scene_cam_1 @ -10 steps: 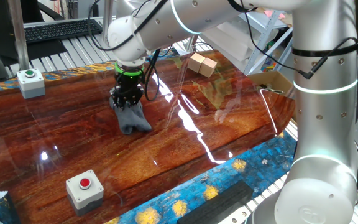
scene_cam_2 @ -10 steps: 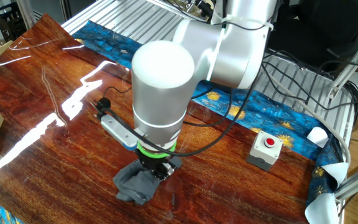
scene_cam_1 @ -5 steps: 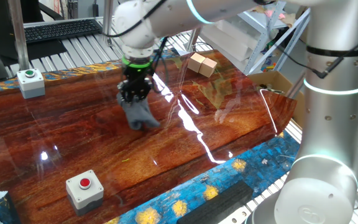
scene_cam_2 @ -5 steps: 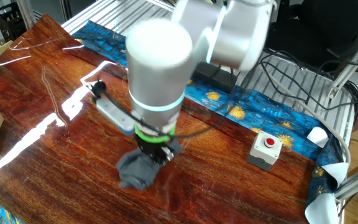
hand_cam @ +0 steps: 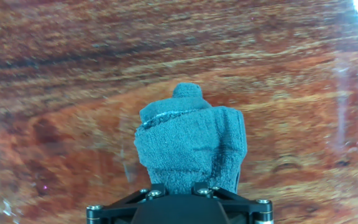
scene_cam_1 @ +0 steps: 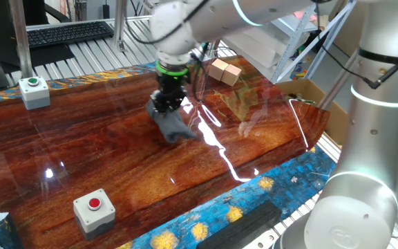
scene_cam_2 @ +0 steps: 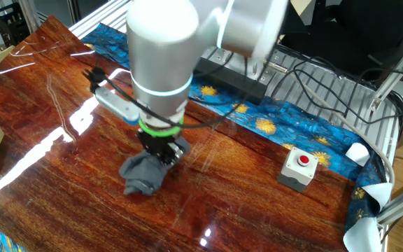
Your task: Clean the table with a cloth
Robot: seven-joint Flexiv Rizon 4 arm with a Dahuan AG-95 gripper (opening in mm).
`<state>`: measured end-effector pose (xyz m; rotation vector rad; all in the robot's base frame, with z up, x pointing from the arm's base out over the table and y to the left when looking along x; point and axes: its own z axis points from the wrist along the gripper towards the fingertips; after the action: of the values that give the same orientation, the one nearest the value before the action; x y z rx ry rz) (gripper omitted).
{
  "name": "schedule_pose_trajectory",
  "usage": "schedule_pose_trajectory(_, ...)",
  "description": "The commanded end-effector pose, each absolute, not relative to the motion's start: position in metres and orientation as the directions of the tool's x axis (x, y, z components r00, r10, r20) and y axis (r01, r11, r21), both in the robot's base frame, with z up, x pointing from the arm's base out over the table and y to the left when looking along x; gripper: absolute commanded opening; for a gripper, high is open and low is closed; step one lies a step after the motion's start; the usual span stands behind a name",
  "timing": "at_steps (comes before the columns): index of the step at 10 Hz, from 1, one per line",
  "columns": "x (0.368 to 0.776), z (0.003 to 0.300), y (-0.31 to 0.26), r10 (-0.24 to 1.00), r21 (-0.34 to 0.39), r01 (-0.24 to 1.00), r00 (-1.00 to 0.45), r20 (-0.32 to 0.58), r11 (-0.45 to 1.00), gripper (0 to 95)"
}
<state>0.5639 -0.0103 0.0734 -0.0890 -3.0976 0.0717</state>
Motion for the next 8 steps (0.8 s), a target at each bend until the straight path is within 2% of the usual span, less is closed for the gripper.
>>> schedule_pose_trajectory(1, 0.5527, 0.0713, -0.0286, 0.031, -0.043, 0.029, -0.999, 0.031, 0.999, 0.0)
schedule_pose_trajectory(8, 0.5452, 0.0684, -0.0321, 0.031, -0.012, 0.031, -0.998, 0.051, 0.999, 0.0)
